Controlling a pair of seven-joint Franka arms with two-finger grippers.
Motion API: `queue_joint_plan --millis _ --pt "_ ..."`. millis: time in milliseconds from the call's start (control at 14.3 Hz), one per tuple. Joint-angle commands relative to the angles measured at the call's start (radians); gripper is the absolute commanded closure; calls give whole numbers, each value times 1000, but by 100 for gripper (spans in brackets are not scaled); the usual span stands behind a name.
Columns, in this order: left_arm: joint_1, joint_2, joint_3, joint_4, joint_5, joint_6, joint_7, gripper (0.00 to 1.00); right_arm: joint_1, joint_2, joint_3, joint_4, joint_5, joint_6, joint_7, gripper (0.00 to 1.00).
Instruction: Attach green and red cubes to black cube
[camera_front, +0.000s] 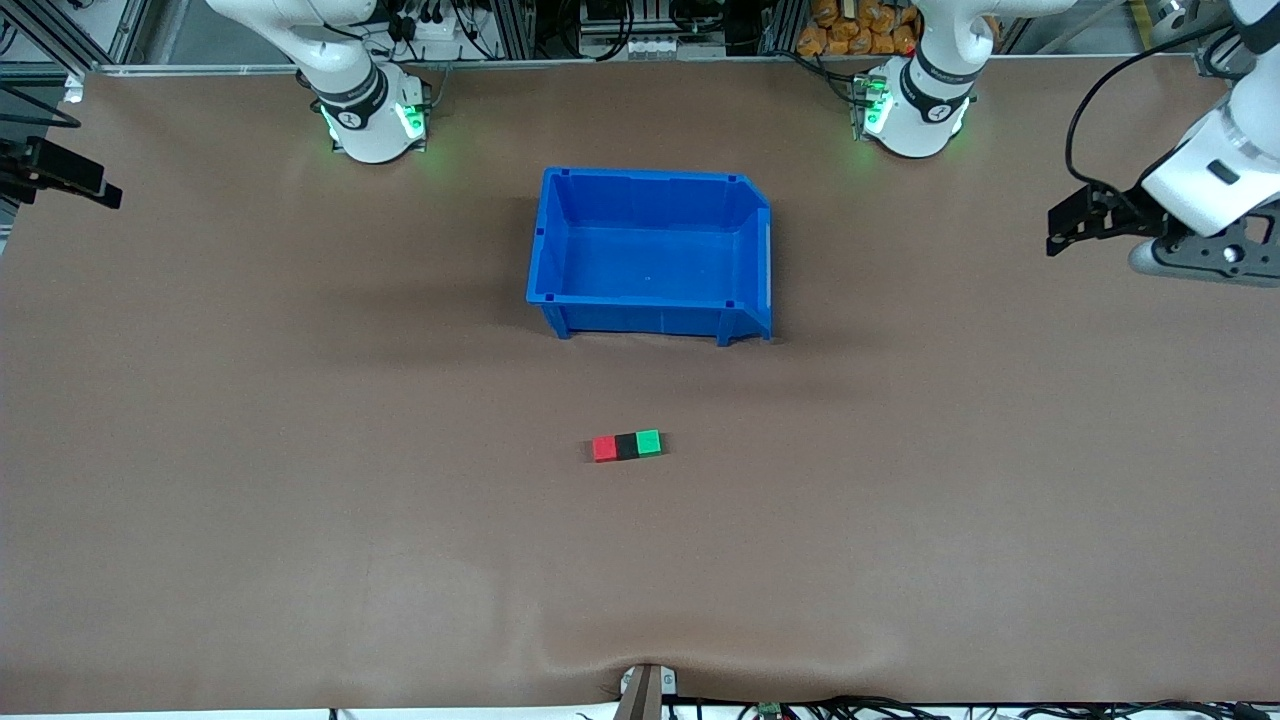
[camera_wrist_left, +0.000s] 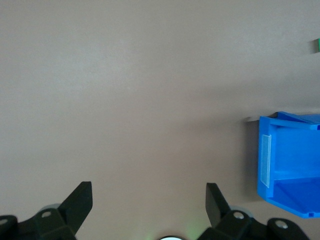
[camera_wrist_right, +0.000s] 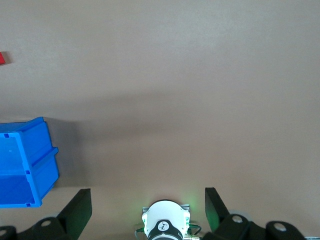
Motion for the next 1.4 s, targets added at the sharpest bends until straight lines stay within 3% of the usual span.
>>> queue_joint_plan --millis 0,280,911,1332 --pt "-4 50 -1 78 19 -38 23 0 -3 -8 3 4 -9 1 10 0" --pt "1 136 -3 227 4 -125 23 0 -1 -10 4 -2 -34 6 11 0" --pt "7 55 -12 146 4 -179 22 0 -6 -11 -1 -6 -35 0 11 0" --pt "7 33 -12 77 4 -81 3 0 -6 -11 -1 -6 -34 -5 11 0"
